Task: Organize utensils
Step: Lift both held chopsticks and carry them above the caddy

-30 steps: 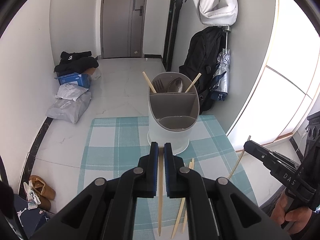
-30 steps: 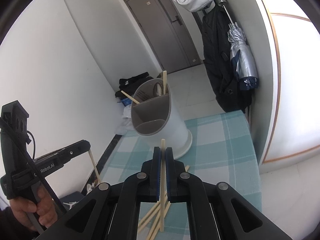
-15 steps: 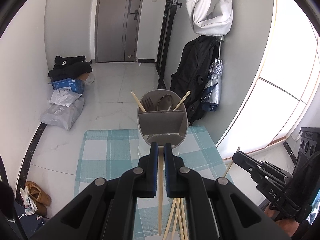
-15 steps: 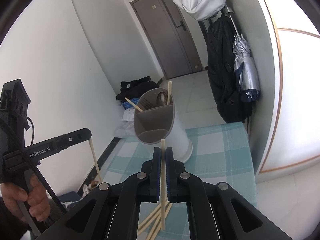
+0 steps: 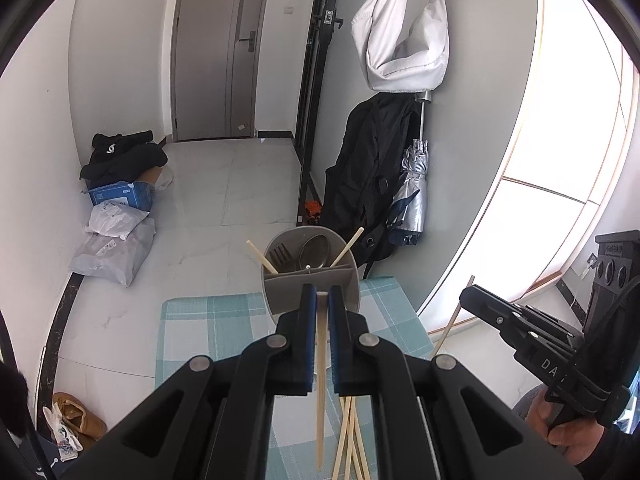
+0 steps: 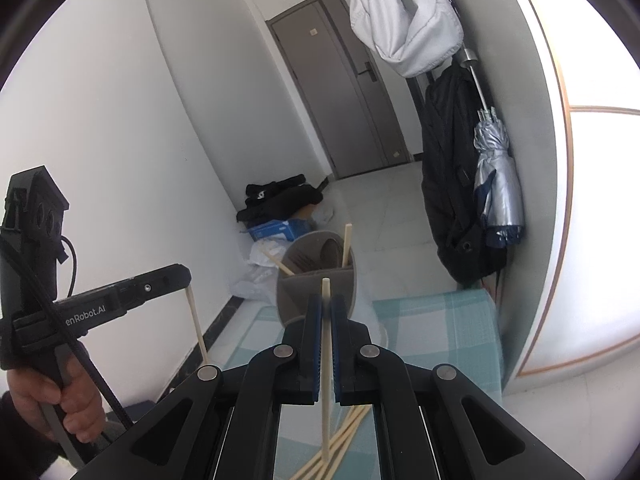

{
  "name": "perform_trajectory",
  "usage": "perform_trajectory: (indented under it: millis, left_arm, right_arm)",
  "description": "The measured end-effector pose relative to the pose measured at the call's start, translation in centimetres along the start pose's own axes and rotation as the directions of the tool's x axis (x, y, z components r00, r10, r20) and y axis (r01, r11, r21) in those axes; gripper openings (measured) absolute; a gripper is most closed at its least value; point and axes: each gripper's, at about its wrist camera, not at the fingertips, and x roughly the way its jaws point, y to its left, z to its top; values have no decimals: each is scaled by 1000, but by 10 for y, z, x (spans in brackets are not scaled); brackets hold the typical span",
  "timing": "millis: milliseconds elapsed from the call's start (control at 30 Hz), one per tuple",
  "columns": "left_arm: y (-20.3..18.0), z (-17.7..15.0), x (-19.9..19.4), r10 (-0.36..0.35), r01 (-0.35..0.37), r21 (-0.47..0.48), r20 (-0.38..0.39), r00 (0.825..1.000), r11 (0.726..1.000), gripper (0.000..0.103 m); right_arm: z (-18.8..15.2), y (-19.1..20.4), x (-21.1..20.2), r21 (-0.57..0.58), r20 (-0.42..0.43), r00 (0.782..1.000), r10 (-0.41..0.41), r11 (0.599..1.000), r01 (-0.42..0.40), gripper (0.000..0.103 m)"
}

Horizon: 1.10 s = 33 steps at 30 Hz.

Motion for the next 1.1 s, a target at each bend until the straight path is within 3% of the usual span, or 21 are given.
perform_trajectory:
  millis: [333,700,833,933,1100]
  left_arm:
    - [18,43,4,-51,54,-64,52,997,996,3]
    - [44,94,20,-81,102,-140,151,985,985,3]
    - [53,105,28,-57,88,-148,206,977,985,3]
    - [61,104,32,-11,54,-148,278,960,987,3]
    - [69,94,45,14,32,-138,316,949,990,3]
  right_arm:
    - [54,4,23,1,-7,999,44,999,-44,4]
    - [129,24,52,-102,59,996,70,993,-64,4]
    - [147,26,70,-123,84,995,62,991,-52,4]
    - [152,25,81,-136,110,993,47,990,-32,4]
    - [151,23,101,-141,118,993,28,990,-11,4]
